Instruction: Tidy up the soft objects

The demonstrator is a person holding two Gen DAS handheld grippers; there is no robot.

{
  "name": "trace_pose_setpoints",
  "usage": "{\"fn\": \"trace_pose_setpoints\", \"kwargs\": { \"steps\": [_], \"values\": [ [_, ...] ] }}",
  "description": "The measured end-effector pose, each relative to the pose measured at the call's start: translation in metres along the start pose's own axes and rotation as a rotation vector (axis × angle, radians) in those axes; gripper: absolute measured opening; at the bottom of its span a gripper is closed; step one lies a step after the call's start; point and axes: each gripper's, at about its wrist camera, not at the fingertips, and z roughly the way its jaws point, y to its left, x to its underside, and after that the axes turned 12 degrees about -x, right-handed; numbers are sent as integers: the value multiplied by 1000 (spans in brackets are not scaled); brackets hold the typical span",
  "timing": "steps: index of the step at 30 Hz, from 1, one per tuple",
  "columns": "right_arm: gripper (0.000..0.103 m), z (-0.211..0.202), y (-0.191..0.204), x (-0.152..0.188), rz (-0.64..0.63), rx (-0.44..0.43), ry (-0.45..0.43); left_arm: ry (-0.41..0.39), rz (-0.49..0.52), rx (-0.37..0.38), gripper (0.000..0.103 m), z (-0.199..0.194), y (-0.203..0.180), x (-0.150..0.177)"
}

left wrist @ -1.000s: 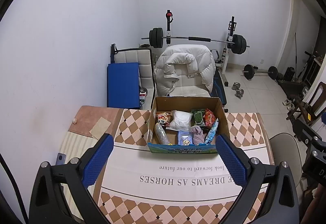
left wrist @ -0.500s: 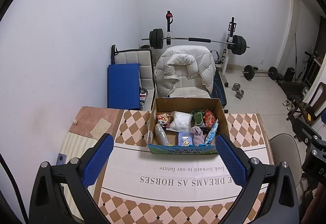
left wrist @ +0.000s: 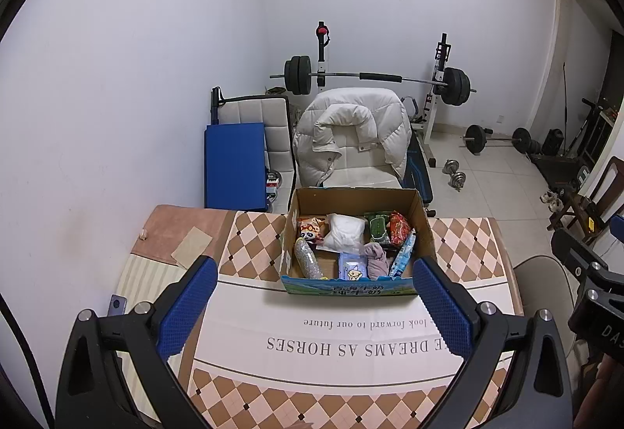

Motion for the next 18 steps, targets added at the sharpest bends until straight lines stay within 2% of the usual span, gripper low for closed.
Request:
{"fn": "trace_pose_setpoints", "kwargs": {
  "steps": [18],
  "values": [
    [103, 0, 0, 2, 0, -2, -2, -3, 2, 1, 103, -1, 0, 0]
  ]
}}
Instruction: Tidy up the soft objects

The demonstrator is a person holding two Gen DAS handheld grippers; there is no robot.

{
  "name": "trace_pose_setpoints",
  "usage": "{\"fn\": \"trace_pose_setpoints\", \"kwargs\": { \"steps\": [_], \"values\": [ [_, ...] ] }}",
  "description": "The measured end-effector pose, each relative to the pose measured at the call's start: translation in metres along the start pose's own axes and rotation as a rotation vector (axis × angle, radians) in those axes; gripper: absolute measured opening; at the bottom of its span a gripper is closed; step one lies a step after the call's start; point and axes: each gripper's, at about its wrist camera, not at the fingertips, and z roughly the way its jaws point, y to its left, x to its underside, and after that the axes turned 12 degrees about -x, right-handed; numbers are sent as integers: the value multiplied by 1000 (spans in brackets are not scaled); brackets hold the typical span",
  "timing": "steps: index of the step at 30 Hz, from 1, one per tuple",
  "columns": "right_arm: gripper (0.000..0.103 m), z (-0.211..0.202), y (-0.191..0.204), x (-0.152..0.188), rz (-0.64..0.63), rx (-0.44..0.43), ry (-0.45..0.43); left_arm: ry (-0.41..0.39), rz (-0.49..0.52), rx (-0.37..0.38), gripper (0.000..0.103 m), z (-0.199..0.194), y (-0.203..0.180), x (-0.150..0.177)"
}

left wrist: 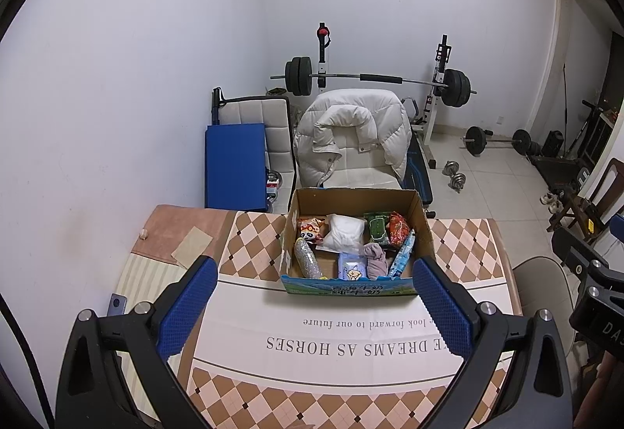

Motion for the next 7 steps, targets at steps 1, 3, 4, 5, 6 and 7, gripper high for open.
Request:
{"fn": "trace_pose_setpoints", "kwargs": {
  "steps": [1, 3, 4, 5, 6, 7],
  "values": [
    [103, 0, 0, -1, -1, 0, 0, 0, 0, -1, 103, 0, 0, 0],
    [103, 0, 0, 0, -1, 1, 0, -3, 0, 0, 103, 0, 0, 0],
    [103, 0, 0, 0, 1, 0, 0, -6, -1, -3, 103, -1, 0, -1],
    [103, 0, 0, 0, 0, 1, 0, -8, -2, -5, 103, -2, 0, -1],
    [103, -1, 1, 0, -2, 2, 1, -9, -2, -6, 103, -4, 0, -2],
    [103, 0, 0, 1, 0, 1, 1, -7, -3, -4, 103, -4, 0, -2]
  ]
}}
